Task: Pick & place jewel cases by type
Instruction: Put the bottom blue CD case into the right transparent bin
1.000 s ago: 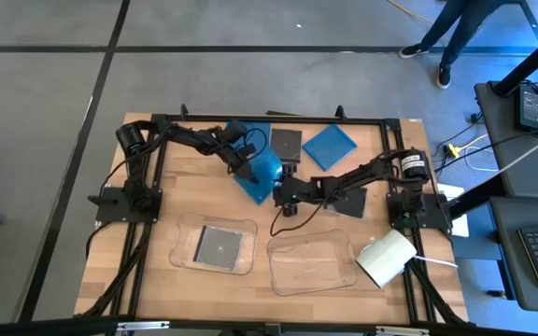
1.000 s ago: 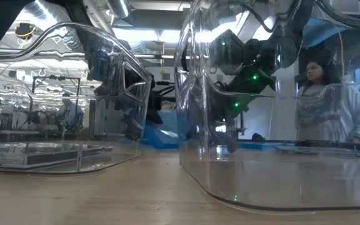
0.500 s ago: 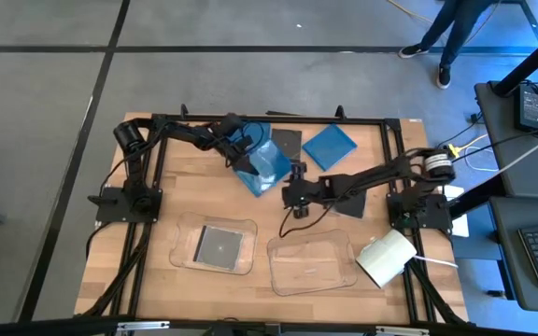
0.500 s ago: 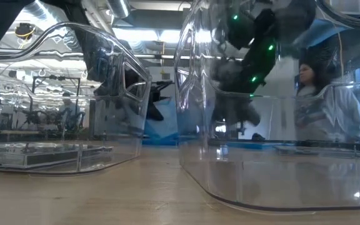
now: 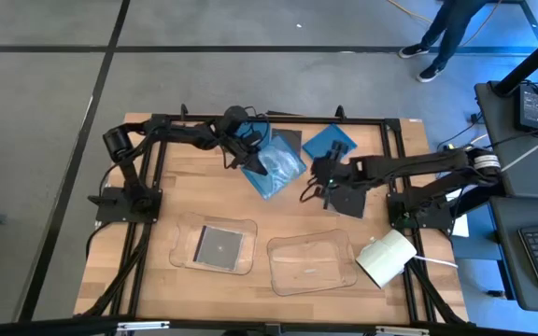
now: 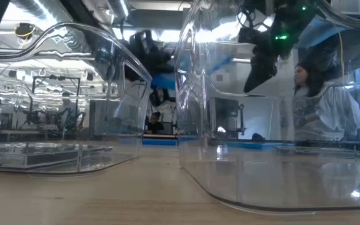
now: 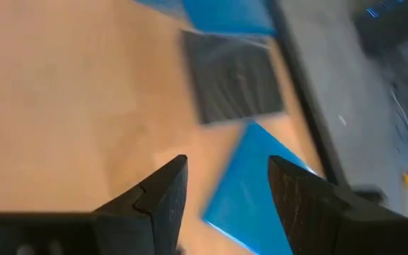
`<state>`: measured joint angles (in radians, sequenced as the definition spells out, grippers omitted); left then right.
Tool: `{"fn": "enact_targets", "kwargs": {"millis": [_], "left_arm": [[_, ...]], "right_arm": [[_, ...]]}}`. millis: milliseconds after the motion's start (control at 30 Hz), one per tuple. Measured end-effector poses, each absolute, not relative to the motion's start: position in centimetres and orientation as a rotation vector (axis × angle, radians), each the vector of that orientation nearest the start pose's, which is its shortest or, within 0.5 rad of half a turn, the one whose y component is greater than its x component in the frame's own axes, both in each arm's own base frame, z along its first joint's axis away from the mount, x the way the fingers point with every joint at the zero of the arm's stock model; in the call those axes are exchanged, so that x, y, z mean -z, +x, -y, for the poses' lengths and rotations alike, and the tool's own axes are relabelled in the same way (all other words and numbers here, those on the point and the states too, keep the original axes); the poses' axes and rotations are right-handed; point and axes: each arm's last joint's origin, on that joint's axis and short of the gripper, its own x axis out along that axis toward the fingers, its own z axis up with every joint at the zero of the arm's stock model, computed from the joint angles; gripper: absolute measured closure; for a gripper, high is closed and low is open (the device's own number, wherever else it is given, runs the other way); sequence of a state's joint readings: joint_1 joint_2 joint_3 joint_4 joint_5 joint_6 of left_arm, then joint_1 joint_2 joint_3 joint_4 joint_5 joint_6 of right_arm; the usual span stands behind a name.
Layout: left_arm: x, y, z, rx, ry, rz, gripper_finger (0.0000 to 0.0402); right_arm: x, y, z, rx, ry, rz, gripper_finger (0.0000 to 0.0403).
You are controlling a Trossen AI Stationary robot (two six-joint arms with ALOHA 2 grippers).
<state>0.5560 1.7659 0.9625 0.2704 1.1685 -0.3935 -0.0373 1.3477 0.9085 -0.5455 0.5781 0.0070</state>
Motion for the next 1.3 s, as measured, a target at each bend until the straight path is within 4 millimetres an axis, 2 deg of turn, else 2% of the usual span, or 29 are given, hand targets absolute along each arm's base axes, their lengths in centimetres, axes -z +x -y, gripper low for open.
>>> {"fn": "enact_targets", "kwargs": {"millis": [133, 267, 400, 467, 567, 700, 867, 933, 1133, 1300], "left_arm": [[-20.7, 33.1, -13.6, 0.594, -0.787, -0.492, 0.0383], [-21.9, 35.0, -10.4, 0.681, -0.796, -0.528, 0.0383], [-23.0, 36.3, -7.4, 0.749, -0.729, -0.546, 0.0384], [-23.5, 36.7, -6.5, 0.775, -0.69, -0.549, 0.0384], [-24.3, 37.0, -6.4, 0.745, -0.633, -0.561, 0.0384], [-24.8, 36.8, -6.8, 0.55, -0.46, -0.634, 0.0384], [-26.3, 36.5, -6.9, 0.129, -0.055, -0.866, 0.0384], [-26.9, 36.7, -6.5, -0.028, 0.079, -0.899, 0.0384], [-29.0, 37.6, -4.5, -0.207, 0.208, -0.858, 0.0383], [-29.7, 37.8, -1.5, -0.38, 0.377, -0.85, 0.0383]], "right_arm": [[-24.2, 24.9, 3.7, 0.684, -0.204, -0.939, 0.0204], [-24.5, 24.7, 4.8, 0.728, -0.176, -0.923, 0.0204], [-24.5, 24.6, 5.7, 0.762, -0.159, -0.928, 0.0204], [-24.5, 24.5, 6.1, 0.776, -0.155, -0.932, 0.0204], [-24.5, 24.3, 6.8, 0.804, -0.139, -0.934, 0.0204], [-24.5, 24.0, 7.7, 0.85, -0.095, -0.925, 0.0204], [-24.4, 23.7, 8.6, 0.894, -0.064, -0.927, 0.0204], [-24.4, 23.5, 8.9, 0.906, -0.059, -0.929, 0.0204], [-24.4, 23.4, 9.5, 0.888, -0.022, -0.934, 0.0204], [-24.4, 23.3, 9.7, 0.858, -0.004, -0.938, 0.0204]]}}
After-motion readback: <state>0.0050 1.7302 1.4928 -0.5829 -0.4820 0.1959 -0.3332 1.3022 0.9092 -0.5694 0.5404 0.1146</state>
